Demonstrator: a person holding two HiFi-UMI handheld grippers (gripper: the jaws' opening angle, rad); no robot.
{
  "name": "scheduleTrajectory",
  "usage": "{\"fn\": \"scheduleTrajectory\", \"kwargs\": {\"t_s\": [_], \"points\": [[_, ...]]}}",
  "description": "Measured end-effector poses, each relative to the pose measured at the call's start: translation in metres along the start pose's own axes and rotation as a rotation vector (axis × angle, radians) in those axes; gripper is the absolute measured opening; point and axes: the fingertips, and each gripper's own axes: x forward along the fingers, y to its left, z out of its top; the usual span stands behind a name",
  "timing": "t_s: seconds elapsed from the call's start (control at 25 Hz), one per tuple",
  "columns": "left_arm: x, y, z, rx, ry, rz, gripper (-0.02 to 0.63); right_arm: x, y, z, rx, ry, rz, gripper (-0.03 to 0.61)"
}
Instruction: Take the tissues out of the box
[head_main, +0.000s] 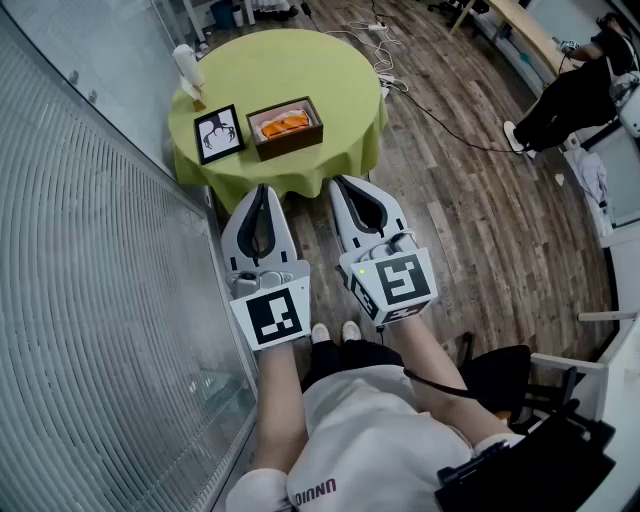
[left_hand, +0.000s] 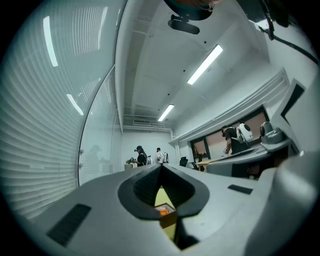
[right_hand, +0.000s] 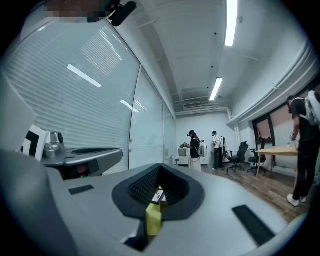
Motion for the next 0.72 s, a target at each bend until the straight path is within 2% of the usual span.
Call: {"fn": "scheduleTrajectory", "kwargs": {"t_s": [0.72], "points": [[0.005, 0.026, -0.001, -0.041, -0.012, -0.037, 0.014, 0.011, 0.002, 0.001, -0.024, -0.019, -0.058, 0.020]]}}
